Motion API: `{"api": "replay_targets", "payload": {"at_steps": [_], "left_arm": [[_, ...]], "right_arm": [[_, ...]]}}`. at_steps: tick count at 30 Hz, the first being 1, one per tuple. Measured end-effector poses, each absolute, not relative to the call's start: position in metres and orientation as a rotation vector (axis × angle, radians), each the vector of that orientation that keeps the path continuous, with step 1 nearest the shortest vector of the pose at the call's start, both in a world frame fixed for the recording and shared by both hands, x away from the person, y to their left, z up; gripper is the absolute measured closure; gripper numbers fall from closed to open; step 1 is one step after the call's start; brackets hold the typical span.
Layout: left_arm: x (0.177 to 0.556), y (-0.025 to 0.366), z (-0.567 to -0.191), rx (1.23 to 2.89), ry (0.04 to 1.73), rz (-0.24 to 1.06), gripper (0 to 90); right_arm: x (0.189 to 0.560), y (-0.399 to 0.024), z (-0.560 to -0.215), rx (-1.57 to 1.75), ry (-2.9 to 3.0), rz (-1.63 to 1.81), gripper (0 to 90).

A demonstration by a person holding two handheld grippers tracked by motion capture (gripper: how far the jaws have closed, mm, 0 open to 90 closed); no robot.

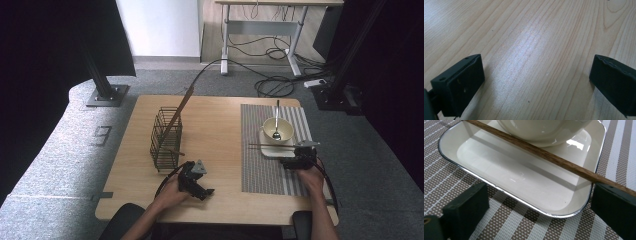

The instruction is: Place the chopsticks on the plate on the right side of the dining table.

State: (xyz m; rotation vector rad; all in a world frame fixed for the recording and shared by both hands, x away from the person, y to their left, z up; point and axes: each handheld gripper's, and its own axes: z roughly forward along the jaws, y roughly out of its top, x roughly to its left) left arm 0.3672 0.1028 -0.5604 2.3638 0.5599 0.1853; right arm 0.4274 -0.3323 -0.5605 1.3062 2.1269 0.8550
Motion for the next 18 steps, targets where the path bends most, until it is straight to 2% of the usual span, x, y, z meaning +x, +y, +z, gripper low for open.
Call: {"api": "replay_targets", "payload": {"at_steps": [18], "left_arm": [[0.367,0.103,-0.560,2.363,0.561,0.185,0.0]], "right_arm": [[0.409,-0.327,-0.551,1.308,2.168,0.916,0.0]]}}
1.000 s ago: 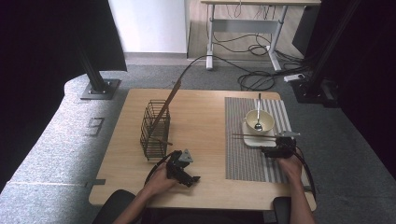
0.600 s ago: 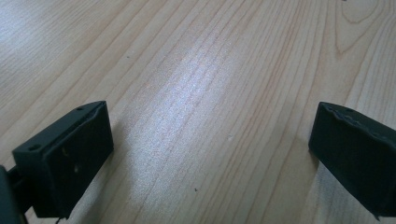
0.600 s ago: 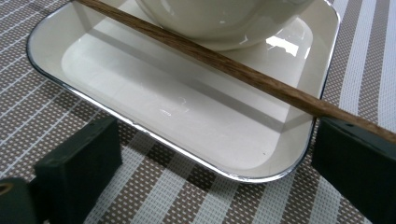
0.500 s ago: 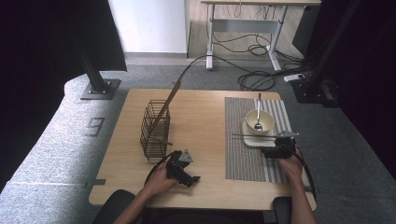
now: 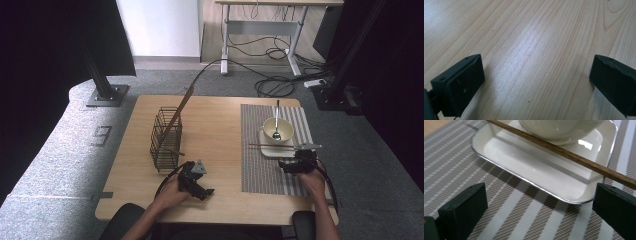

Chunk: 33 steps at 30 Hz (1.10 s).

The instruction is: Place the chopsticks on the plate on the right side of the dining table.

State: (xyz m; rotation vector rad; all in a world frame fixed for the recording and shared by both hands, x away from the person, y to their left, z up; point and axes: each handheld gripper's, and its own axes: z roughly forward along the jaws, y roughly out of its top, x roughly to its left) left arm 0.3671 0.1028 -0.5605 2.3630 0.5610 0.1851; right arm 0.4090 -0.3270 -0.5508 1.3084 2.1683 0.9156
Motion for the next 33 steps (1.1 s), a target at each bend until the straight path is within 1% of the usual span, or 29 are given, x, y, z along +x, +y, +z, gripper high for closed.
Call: {"api": "replay_targets", "payload": {"at_steps": [9,15,25,33], "left_arm": [[0.367,0.103,-0.560,2.363,0.561,0.185,0.0],[0.367,0.103,-0.560,2.363,0.560,0.185,0.0],[0.367,0.103,-0.560,2.364,0.558,0.185,0.0],[0.367,0.103,-0.560,2.364,0.557,0.185,0.0]], "right_arm": [[0.394,-0.324,-0.542,1.276,2.184,0.920,0.0],[0.375,-0.325,-0.537,1.242,2.214,0.877,0.0],[0.351,-0.326,-0.530,1.236,2.238,0.942,0.0],[0.331,-0.312,-0.508,1.190,2.302,0.979,0.0]]}}
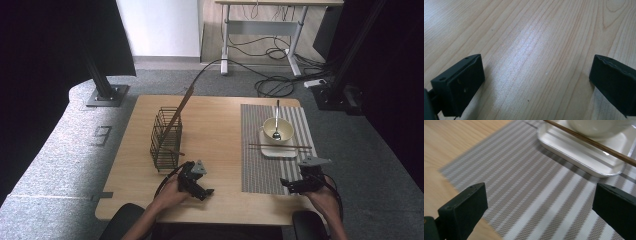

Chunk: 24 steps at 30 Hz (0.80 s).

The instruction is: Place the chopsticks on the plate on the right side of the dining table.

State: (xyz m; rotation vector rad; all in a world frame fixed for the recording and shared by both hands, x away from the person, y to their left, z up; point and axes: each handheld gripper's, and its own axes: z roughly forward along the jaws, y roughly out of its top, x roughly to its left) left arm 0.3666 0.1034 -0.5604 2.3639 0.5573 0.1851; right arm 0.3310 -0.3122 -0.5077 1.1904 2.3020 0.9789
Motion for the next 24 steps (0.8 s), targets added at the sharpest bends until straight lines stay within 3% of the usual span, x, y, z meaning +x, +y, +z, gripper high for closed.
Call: {"api": "replay_targets", "payload": {"at_steps": [24], "left_arm": [[0.365,0.104,-0.560,2.363,0.562,0.184,0.0]], "right_arm": [[0.349,-0.252,-0.436,1.052,2.374,1.167,0.0]]}}
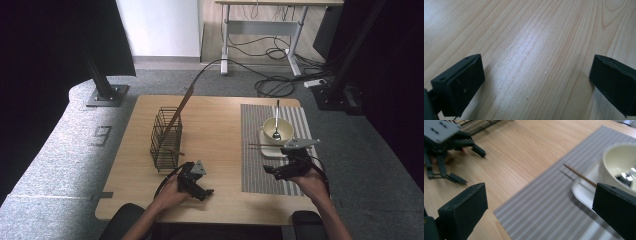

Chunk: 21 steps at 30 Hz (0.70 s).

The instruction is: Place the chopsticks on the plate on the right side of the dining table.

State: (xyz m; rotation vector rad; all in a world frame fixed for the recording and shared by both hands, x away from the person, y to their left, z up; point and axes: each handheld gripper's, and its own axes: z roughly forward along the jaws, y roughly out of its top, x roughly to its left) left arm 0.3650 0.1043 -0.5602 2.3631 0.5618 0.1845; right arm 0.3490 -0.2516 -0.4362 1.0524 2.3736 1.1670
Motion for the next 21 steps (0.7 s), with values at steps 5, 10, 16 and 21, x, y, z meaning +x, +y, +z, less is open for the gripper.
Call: {"api": "replay_targets", "payload": {"at_steps": [5,10,16,21], "left_arm": [[0.364,0.104,-0.560,2.362,0.564,0.186,0.0],[0.364,0.105,-0.560,2.361,0.567,0.187,0.0],[0.364,0.105,-0.560,2.360,0.570,0.188,0.0],[0.364,0.104,-0.560,2.359,0.571,0.188,0.0]], "right_arm": [[0.360,-0.225,-0.424,0.972,2.432,1.146,0.0],[0.369,-0.205,-0.414,0.923,2.463,1.152,0.0],[0.379,-0.183,-0.406,0.889,2.487,1.170,0.0],[0.385,-0.162,-0.402,0.830,2.519,1.167,0.0]]}}
